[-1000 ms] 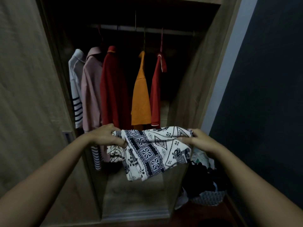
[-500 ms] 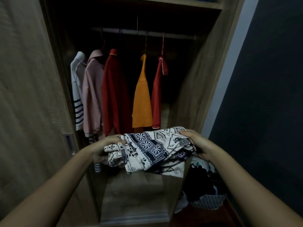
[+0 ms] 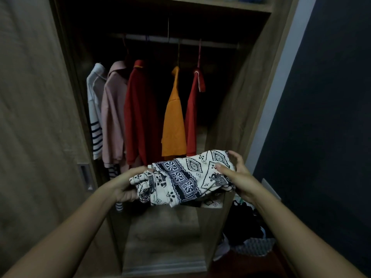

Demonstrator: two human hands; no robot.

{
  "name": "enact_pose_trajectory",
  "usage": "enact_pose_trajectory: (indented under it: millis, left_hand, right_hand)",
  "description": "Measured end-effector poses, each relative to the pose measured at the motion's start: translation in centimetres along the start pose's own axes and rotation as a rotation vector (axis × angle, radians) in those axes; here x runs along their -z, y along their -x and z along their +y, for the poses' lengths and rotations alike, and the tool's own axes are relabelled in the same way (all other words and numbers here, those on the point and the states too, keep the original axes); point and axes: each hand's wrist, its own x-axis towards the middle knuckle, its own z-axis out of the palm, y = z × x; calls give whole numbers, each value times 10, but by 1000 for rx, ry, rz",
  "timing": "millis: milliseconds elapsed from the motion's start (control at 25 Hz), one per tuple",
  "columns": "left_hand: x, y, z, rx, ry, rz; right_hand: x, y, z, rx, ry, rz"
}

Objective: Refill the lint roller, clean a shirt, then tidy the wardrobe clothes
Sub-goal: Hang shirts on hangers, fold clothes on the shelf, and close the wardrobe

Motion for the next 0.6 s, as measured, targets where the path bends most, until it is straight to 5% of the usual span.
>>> enact_pose_trajectory:
  millis: [120, 240, 480, 600]
  left_hand:
    - [0, 6, 7, -9, -44, -14]
    - [6, 14, 27, -26, -370, 48]
    - [27, 49, 100, -344, -608, -14]
    - [22, 71, 169, -502, -689, -3]
  right_hand:
    - [2, -3, 1, 168, 187, 31]
    - [-1, -5, -12, 349, 476, -70]
    - [-17, -6, -69, 215, 491, -283]
    - [-23, -17, -124, 347, 599, -200]
